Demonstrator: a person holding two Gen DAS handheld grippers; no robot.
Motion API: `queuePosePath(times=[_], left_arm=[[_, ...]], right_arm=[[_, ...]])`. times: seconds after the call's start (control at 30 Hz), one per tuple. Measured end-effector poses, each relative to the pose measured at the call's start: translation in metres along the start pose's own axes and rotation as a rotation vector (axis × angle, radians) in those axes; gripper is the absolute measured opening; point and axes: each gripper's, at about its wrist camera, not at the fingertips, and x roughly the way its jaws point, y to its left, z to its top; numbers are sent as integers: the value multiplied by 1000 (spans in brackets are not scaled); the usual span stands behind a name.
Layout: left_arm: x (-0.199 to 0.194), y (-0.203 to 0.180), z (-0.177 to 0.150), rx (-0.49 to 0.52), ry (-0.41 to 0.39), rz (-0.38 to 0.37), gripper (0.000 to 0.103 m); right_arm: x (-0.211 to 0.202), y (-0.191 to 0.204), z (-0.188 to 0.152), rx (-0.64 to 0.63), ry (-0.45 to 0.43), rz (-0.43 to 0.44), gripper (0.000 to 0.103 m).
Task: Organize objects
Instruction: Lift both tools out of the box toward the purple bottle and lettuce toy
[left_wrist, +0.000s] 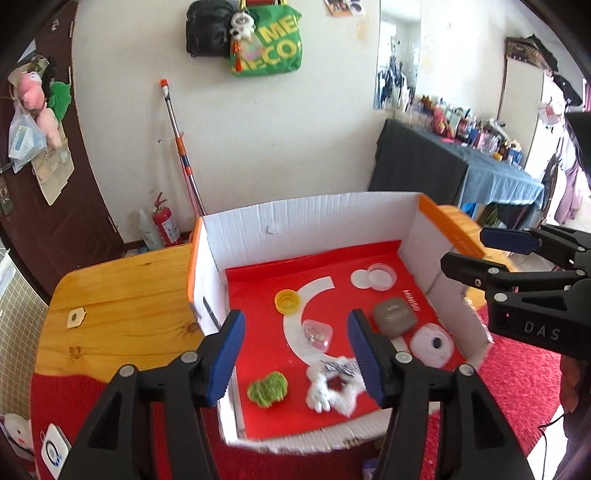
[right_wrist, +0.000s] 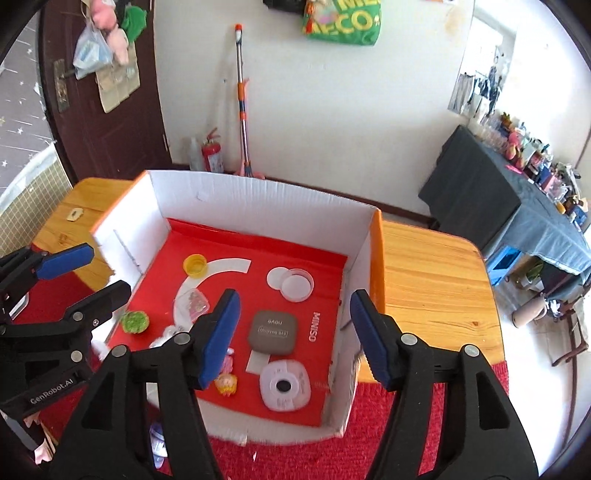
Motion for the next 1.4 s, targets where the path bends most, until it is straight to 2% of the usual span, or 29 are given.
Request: queuePosePath(times=[0.1, 0.33, 0.57, 0.63, 0.7, 0.83, 0.9, 1.0, 1.4], left_arm=[[-18, -2, -10, -2, -34, -6, 67], [-51, -4, -33, -31, -110, -8, 74], [-70, -11, -57, -34, -156, -7, 78], [-73, -14, -64, -34, -164, -3, 80], [-75, -15, -73, -37, -164, -5, 82], [-76, -17, -85, -48, -160, -12, 82], [-77, -18, -92, -57, -163, -16, 87], [-75, -20, -104, -66, -164, -20, 88], [-35, -21, -146, -99, -47, -15, 92]], right_arm=[[-19, 2, -12, 5, -35, 10, 65], [-51, 6, -47, 28, -106, 18, 66], [-64, 6, -79, 63, -137, 33, 66], [-65, 6, -88, 70, -141, 36, 70], [-67, 7, -97, 78, -147, 38, 75], [-67, 8, -114, 88, -147, 41, 75], [-65, 9, -122, 97, -143, 49, 75], [-58, 11, -134, 103, -135, 45, 76], [-12, 15, -168, 138, -51, 61, 76]])
